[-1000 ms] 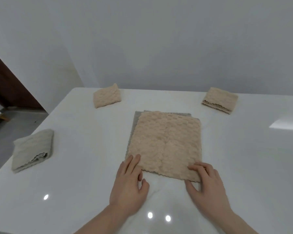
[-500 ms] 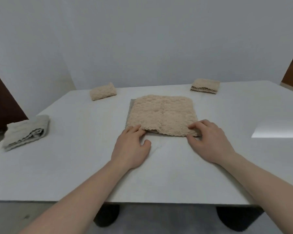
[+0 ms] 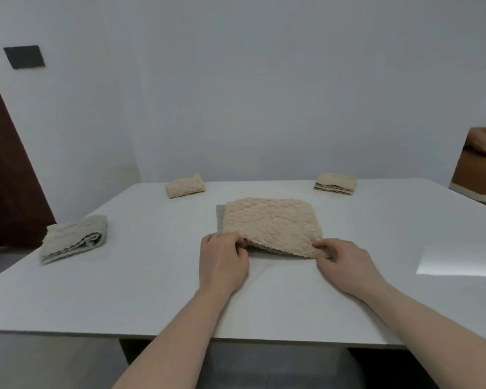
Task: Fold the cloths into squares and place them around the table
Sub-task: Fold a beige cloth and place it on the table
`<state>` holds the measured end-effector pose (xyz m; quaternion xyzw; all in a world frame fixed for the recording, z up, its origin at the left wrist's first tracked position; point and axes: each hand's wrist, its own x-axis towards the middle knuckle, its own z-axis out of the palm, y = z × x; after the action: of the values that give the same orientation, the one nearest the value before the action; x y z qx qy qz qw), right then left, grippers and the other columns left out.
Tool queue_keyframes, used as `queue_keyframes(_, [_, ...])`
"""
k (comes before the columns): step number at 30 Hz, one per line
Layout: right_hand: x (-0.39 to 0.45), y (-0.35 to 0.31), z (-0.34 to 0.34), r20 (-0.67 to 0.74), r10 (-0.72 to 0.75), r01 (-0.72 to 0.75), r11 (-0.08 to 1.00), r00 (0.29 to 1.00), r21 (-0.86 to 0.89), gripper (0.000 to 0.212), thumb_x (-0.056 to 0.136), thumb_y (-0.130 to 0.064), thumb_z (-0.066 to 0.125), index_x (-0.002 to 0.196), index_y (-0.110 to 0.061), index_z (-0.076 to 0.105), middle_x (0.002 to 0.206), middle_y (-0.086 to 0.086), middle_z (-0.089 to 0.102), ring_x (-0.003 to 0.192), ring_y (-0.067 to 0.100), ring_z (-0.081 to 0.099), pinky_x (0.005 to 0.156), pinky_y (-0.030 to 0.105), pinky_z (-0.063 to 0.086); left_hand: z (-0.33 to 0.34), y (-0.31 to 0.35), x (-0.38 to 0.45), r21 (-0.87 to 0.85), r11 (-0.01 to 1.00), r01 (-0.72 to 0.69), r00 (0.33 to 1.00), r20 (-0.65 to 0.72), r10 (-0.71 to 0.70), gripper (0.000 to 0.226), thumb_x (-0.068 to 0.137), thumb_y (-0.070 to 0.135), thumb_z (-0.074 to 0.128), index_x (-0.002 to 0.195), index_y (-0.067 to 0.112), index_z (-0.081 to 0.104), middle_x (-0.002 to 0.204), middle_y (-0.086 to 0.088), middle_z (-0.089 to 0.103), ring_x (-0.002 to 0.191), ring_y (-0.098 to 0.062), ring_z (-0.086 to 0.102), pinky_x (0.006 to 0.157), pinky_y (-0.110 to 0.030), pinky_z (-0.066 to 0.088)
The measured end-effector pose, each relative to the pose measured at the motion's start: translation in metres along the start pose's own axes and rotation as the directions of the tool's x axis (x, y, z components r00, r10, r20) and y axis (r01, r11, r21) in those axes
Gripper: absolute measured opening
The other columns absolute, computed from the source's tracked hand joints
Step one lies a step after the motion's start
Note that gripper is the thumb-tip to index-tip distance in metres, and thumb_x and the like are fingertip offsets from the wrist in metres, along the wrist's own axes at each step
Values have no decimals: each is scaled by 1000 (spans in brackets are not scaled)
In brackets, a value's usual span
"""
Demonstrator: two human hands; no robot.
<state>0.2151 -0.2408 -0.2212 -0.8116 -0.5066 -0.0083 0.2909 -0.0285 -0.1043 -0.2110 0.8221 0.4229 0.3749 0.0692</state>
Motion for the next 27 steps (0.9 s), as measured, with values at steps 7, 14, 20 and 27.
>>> queue_keyframes(7, [-4, -4, -3, 18, -50, 49, 997, 999, 51, 38, 76, -55, 64, 113, -45, 67, 113, -23, 59, 110, 7, 52, 102, 32, 42, 3, 0, 3, 47, 998, 40, 999, -4, -40, 7, 83, 21, 51, 80, 28, 50, 74, 12, 56, 80, -16, 50, 91, -33, 37])
queue_keyframes(14, [-8, -5, 0, -99, -80, 90, 991, 992, 103, 12, 81, -44, 68, 93, -44, 67, 101, -24, 57, 104, 4, 54, 90, 27, 47, 3, -1, 1, 42, 999, -33, 990, -138, 39, 9, 81, 22, 41, 76, 28, 47, 72, 14, 52, 76, -16, 47, 83, -35, 36])
queue_keyframes(20, [-8, -4, 1, -104, -96, 108, 987, 990, 116, 18, 77, -44, 73, 94, -41, 69, 103, -25, 52, 103, 2, 46, 88, 23, 41, 1, 2, 2, 6, 1000, -9, 1000, -14, 9, 23, 68, 15, 56, 74, 28, 39, 68, 14, 47, 73, -12, 44, 77, -30, 30])
queue_keyframes(27, [-10, -5, 1, -284, -126, 165, 980, 950, 116, 10, 95, -28, 62, 86, -29, 67, 93, -17, 54, 92, 10, 54, 74, 28, 45, -1, 3, 1, -42, 998, -39, 997, -70, 36, 15, 80, 17, 55, 81, 26, 42, 68, 13, 49, 70, -11, 47, 82, -33, 37])
